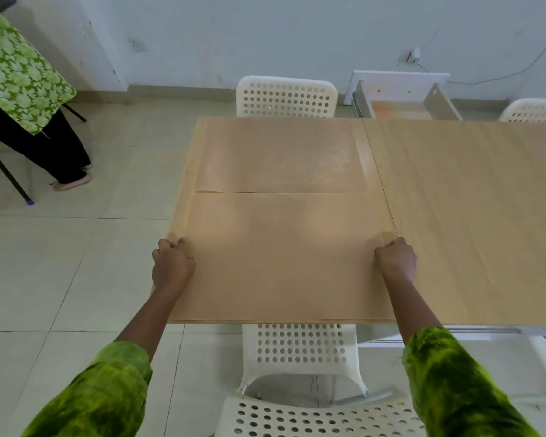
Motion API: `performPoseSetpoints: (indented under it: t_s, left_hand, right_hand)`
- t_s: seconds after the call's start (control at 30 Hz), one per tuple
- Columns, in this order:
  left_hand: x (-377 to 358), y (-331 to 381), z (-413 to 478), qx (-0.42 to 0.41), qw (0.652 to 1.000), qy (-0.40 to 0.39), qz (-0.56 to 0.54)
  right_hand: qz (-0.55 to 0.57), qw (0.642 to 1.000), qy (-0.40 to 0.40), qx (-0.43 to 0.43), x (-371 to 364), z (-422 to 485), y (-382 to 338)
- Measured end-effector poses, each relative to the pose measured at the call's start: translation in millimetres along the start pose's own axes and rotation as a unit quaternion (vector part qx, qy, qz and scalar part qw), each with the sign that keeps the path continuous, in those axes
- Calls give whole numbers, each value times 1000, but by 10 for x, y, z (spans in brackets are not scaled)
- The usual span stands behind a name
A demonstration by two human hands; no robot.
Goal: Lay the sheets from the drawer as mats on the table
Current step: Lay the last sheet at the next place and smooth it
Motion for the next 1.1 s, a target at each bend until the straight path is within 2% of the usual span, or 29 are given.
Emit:
performPoseSetpoints:
  t_s: [0.2,0.3,0.4,0.5,0.6,0.73,0.97,1.1]
  left_hand:
    - [22,5,2,4,1000,-4,0]
    - [79,137,-24,27,999,43,17]
    - [41,547,27,-65,994,79,41]
    - [-183,1077,151,-196,978,48,41]
    - [-428,1406,301,-258,962,-8,90]
    - [-728,1386,392,-271,950,-90,125]
    - [-790,1364,394,-282,947,-73,133]
    - [-846,1364,393,-352,923,-60,147]
  right_hand:
    - [-17,1000,2,-16,19,-21,-36]
    - [-38,998,41,-1,20,-72,-137]
    - [-31,994,33,97,-160,-174,-499]
    - [-37,972,-29,232,-529,-297,-1066]
    - [-93,932,-75,343,-892,-425,-1518]
    - [-152,919,-117,346,-1223,-485,-1433]
    - [-151,919,-109,347,-1311,-507,-1391]
    - [-161,887,-120,415,-1408,-630,-1510]
Point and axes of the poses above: each hand's wrist, its own z-axis towards the middle knuckle, its own x-axis out of the back of the hand, y = z × x, the point moved 5 cm from there along z, towards the middle knuckle, and after that the axes turned 4 degrees about y, right-handed, at the moved point
